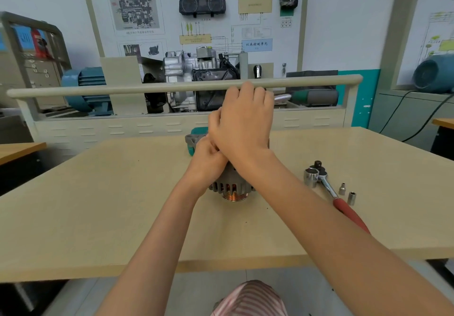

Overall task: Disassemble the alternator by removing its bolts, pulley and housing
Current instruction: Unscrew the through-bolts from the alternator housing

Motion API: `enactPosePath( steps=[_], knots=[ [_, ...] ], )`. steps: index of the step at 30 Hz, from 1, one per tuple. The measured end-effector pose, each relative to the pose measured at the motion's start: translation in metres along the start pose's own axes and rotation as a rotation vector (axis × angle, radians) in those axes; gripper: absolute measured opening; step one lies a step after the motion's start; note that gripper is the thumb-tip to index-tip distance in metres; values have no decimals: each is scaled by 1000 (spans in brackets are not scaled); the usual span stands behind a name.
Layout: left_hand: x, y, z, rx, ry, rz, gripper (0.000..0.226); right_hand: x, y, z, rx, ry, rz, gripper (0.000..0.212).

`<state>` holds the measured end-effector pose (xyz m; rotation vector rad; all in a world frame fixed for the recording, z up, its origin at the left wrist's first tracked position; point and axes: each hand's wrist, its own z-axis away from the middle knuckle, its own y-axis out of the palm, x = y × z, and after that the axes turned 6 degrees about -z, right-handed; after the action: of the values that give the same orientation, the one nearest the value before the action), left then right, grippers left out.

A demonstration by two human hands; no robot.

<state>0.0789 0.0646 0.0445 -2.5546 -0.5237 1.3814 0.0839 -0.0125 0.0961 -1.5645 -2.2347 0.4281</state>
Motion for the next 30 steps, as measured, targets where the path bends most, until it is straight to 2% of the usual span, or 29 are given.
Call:
enactPosePath(
  steps=[3,6,8,10,14,18,20,22,23,24,27,29,30],
  knots=[
    [-2,0,0,22,34,-9,50,-3,-1,-5,-29,4,-168,34],
    [-4,0,-1,55,60,-22,48,-10,0,-11,-40,-15,-456,31],
    [-6,0,-1,68,70,-18,38,-12,1,-13,-40,-17,-699,40],
    [-8,0,-1,94,74,-21,25,-13,1,-17,-27,65,-961,48],
    [-10,-1,0,146,28,23,25,-19,1,-27,150,294,-1456,54],
    [-10,-1,-1,145,35,80,23,-25,-1,-32,288,371,-1877,60],
    [-9,-2,0,145,66,101,21,-26,0,-31,294,410,-1971,62],
    [-9,-2,0,125,92,95,22,-26,1,-28,259,425,-1914,60],
    [-9,-2,1,116,98,92,23,-24,2,-25,220,400,-1808,56],
    [-8,-2,1,110,101,88,23,-23,2,-21,162,334,-1635,49],
    [-7,-1,1,96,105,74,30,-19,7,-7,-40,26,-903,25],
    [-5,-2,1,63,74,58,42,-15,8,0,-113,-17,-458,16],
    [-4,-2,1,53,53,48,47,-13,9,2,-125,-8,-319,17]
  ],
)
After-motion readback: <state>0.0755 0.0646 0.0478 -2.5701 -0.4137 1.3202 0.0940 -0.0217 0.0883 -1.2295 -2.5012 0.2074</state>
